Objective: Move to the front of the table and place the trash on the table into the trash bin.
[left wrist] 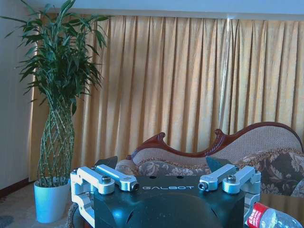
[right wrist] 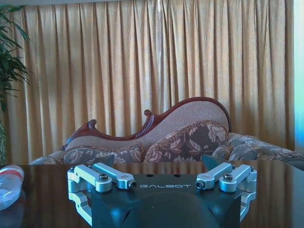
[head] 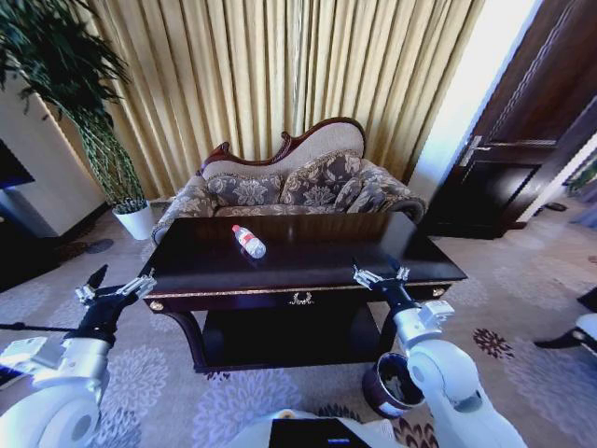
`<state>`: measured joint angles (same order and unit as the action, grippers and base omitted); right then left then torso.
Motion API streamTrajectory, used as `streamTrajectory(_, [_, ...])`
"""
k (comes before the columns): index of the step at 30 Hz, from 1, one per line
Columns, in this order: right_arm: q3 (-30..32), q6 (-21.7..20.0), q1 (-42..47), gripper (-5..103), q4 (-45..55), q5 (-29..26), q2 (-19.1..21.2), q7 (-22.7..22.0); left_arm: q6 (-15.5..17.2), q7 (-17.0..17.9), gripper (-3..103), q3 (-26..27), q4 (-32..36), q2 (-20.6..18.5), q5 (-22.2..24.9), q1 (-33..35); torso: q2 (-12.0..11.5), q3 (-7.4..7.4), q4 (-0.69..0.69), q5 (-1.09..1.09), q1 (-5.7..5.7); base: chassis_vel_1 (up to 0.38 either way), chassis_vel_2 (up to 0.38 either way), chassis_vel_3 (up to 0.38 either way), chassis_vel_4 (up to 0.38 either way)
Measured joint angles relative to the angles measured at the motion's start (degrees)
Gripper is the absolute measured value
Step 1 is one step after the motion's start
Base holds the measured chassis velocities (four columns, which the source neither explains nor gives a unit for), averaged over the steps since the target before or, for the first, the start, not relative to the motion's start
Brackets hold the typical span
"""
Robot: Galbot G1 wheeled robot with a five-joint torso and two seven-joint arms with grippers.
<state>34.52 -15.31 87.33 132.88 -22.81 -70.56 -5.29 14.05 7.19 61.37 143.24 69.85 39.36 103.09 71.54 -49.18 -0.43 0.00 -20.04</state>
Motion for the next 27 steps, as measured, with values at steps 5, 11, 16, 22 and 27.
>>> streamTrajectory(5, [-0.1,0.2,0.1,100,-0.4,0.0,-0.2,0.0,0.1,4.4,100,-2.2,0.0,-3.6,1.3,-2.2,0.0,-0.01,0.01,0.00,-0.01,-0.049,0.064,0.069,-0.058])
streamTrajectory(11, [-0.4,0.4,0.3,100,-0.6,0.1,-0.6,0.0,3.4,13.1,100,-4.3,-1.1,-13.3,7.0,-9.0,0.0,0.01,-0.02,-0.01,0.02,0.000,0.000,0.000,0.000])
streamTrajectory(16, [-1.2,0.4,-0.4,100,-0.8,0.5,-0.6,-0.1,4.6,16.4,100,-5.4,-4.9,-19.2,10.1,-11.6,0.0,0.01,0.02,0.00,0.02,0.000,0.000,0.000,0.000])
streamTrajectory(22, [-1.7,0.3,-0.8,100,-1.2,1.2,-0.8,-0.3,7.2,21.9,100,-9.1,-9.2,-23.4,16.1,-17.9,0.0,0.00,0.01,-0.01,0.01,0.000,0.000,0.000,0.000])
streamTrajectory(27, [-1.6,0.2,-0.5,100,-1.3,1.3,-0.8,-0.9,9.0,25.5,100,-16.6,-11.6,-24.6,16.9,-25.5,0.0,0.00,-0.01,0.00,0.01,0.000,0.000,0.000,0.000])
